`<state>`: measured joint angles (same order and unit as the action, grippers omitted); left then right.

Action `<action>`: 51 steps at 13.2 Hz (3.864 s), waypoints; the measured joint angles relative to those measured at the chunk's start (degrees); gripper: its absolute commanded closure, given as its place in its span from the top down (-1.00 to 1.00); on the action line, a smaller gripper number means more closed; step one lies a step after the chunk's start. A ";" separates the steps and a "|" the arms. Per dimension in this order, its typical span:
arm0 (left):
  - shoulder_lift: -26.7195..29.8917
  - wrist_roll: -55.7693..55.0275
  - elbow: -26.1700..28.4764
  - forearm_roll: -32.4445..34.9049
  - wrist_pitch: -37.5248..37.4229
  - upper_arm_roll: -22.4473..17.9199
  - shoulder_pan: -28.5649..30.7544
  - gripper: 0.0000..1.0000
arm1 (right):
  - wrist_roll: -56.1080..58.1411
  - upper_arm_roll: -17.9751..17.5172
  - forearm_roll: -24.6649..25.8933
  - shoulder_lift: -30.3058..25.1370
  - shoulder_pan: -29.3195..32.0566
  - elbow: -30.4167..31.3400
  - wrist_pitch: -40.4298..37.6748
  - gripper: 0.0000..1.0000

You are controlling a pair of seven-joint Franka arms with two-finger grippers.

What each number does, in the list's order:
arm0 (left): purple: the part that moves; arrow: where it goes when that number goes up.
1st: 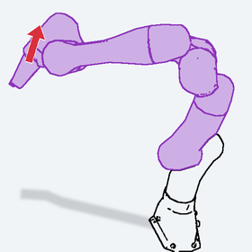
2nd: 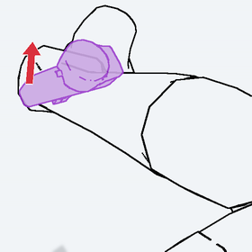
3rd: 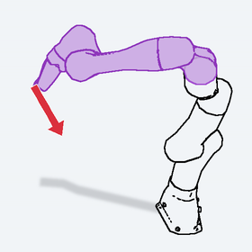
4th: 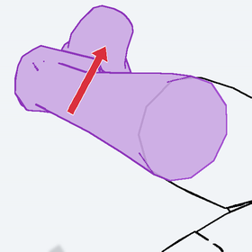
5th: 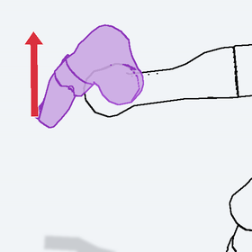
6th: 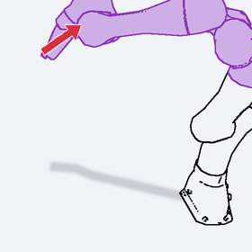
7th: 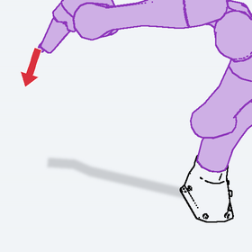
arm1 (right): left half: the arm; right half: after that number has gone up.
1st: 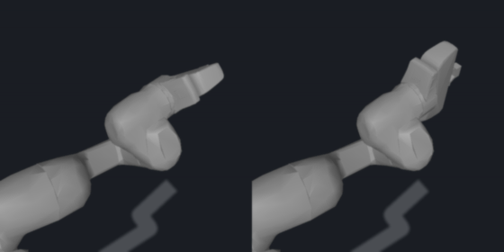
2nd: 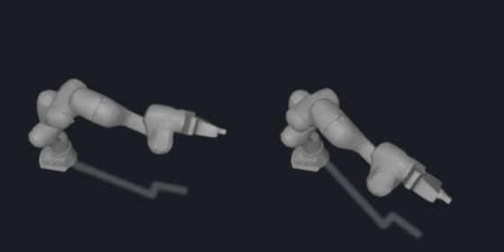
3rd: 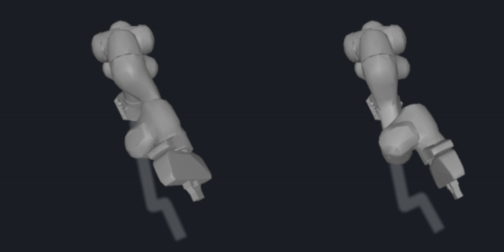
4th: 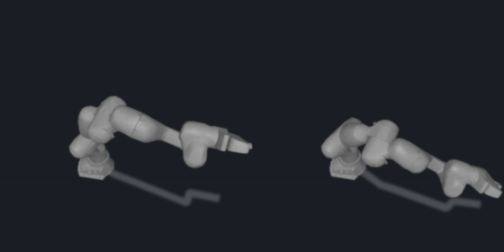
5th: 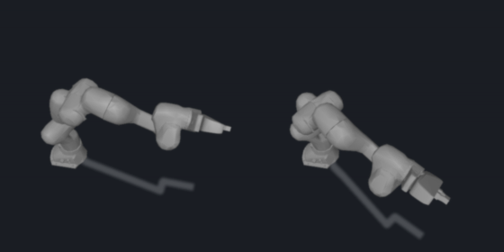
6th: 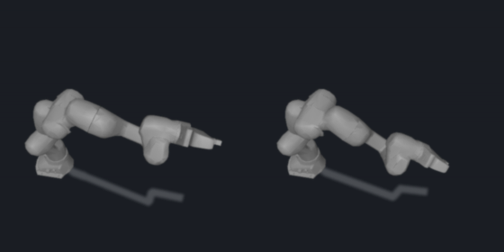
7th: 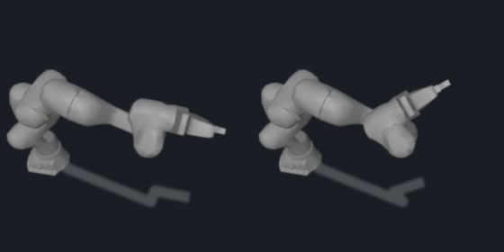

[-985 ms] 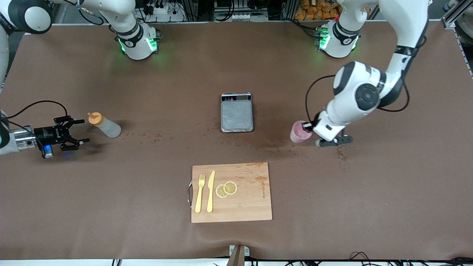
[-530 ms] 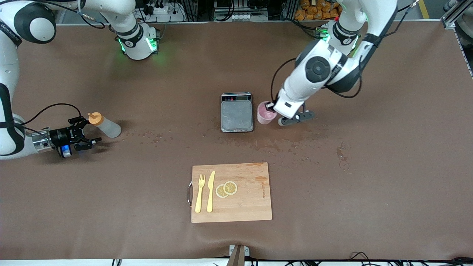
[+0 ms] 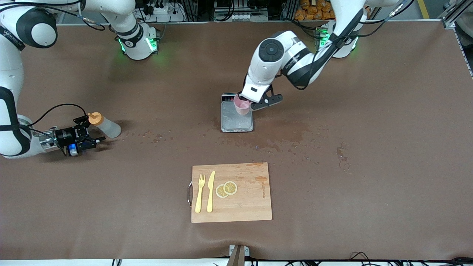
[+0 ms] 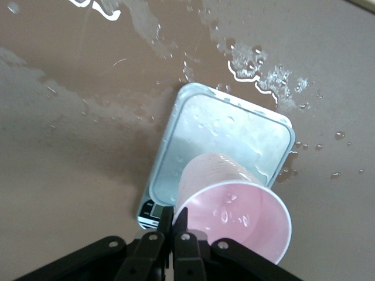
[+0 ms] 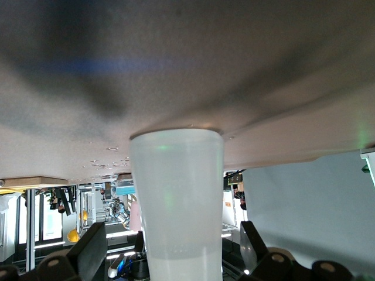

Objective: Add sauce to pink cup with both arms
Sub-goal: 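Carry the pink cup onto the metal scale with the left gripper, then open the left gripper and withdraw while the right gripper lifts the bottle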

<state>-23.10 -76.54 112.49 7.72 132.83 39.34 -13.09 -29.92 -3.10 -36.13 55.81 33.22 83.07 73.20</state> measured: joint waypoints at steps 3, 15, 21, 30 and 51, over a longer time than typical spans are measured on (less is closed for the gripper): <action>-3.67 -6.01 -1.53 5.16 1.31 -0.05 -1.44 -1.00 | 0.03 0.00 -0.70 0.62 0.02 0.00 -1.68 1.00; -7.36 -7.80 -2.27 11.15 4.50 -0.33 -1.76 1.00 | 3.48 0.01 -0.98 1.87 0.05 0.11 -3.85 -0.29; -7.55 -10.52 -3.63 11.49 4.53 -0.59 -1.59 1.00 | -0.97 -0.07 -0.99 1.61 -0.01 -2.83 -7.15 -0.29; -2.12 -9.14 -18.81 12.05 -16.60 -0.85 3.87 1.00 | -8.97 -0.49 -0.75 -2.32 -1.11 -6.50 -8.88 -0.28; 11.33 51.39 -29.49 -7.13 -41.34 -23.26 15.62 1.00 | -50.29 -0.74 12.32 -19.61 -27.02 -13.42 -10.82 -0.29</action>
<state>-11.77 -25.15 83.00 0.59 91.49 16.08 2.53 -80.21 -3.84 -23.81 36.20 6.20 69.66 62.37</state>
